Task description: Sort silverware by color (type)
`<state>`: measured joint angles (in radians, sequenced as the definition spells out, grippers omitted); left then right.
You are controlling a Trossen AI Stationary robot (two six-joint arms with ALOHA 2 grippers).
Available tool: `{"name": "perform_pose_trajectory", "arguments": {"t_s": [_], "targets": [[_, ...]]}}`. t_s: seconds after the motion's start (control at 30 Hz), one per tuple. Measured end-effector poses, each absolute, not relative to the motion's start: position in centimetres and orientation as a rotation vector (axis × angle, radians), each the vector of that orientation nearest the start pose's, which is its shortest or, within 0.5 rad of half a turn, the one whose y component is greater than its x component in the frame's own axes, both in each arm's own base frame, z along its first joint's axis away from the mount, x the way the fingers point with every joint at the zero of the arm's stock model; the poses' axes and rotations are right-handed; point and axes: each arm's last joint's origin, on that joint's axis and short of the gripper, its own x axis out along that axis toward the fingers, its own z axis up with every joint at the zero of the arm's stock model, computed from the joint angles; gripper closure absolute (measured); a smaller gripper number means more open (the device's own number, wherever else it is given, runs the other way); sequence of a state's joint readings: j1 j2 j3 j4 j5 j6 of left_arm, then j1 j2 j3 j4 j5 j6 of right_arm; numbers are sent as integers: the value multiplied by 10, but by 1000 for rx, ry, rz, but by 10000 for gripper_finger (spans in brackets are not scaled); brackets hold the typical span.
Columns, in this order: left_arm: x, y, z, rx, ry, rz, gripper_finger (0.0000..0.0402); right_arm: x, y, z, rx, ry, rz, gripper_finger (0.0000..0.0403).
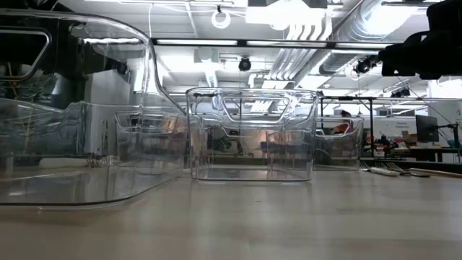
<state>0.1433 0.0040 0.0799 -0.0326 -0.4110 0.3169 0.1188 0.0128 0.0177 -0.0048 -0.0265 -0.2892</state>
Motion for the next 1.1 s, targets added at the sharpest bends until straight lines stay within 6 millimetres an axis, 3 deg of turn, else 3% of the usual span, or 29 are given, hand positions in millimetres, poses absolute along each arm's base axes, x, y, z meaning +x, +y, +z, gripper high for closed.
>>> {"name": "perform_pose_trajectory", "arguments": {"t_s": [0.83, 0.93, 1.1], "targets": [[87, 24, 187, 303, 45, 556, 398, 97, 12, 170, -286, -41, 142, 402], [87, 24, 187, 303, 45, 556, 398, 96, 13, 172, -176, -54, 165, 402], [87, 24, 187, 303, 45, 556, 398, 95, 13, 184, 161, -157, 177, 402]]}}
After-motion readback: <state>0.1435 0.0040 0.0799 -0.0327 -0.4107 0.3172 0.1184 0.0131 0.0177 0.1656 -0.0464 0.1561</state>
